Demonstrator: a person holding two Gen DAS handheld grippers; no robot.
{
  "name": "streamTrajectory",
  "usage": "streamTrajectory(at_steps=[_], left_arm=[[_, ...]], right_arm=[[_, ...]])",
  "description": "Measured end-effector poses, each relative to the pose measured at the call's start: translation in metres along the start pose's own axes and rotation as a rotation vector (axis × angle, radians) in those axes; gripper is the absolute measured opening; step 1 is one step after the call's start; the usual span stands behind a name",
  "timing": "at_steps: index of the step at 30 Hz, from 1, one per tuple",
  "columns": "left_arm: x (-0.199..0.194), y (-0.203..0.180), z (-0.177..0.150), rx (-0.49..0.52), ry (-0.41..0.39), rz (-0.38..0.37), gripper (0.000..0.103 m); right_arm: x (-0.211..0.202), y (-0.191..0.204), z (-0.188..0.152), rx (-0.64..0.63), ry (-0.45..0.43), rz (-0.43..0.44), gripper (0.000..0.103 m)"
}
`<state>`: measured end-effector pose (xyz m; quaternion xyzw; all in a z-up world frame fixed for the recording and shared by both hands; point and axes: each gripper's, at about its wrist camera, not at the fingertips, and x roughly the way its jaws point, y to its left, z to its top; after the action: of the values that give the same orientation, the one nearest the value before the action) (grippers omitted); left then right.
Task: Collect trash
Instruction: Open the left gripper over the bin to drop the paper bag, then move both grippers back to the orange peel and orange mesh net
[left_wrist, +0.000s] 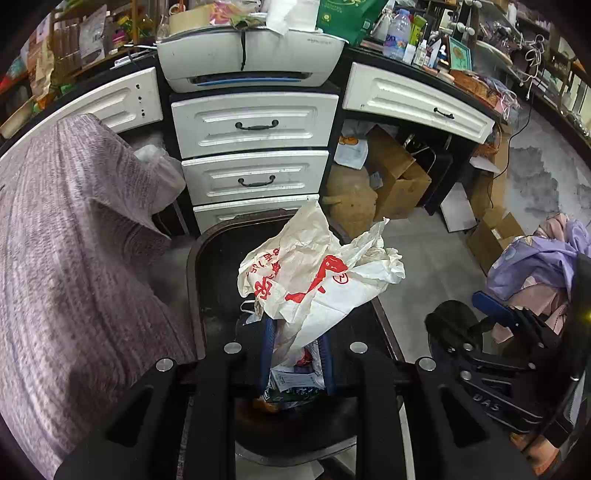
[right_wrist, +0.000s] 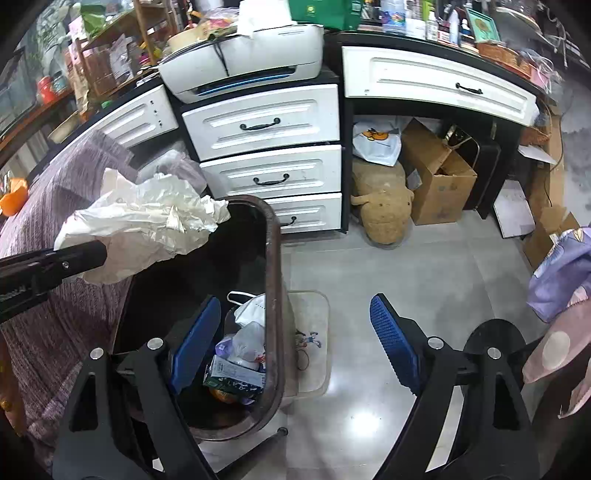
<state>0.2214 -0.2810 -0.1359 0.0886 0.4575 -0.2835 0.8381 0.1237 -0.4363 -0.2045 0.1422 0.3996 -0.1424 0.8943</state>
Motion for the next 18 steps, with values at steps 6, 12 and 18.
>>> streamTrajectory(at_steps=[6, 12, 18], left_arm=[[0.019, 0.000, 0.005, -0.004, 0.055, 0.029, 0.028], [0.024, -0.003, 0.005, 0.014, 0.055, 0.029, 0.049], [0.022, -0.008, 0.003, 0.053, 0.035, 0.028, 0.067]], right_arm=[[-0.001, -0.002, 0.000, 0.007, -0.003, 0.009, 0.082], [-0.002, -0.004, 0.000, 0.015, -0.005, 0.007, 0.082], [0.001, -0.007, 0.000, 0.026, 0.002, 0.001, 0.082]])
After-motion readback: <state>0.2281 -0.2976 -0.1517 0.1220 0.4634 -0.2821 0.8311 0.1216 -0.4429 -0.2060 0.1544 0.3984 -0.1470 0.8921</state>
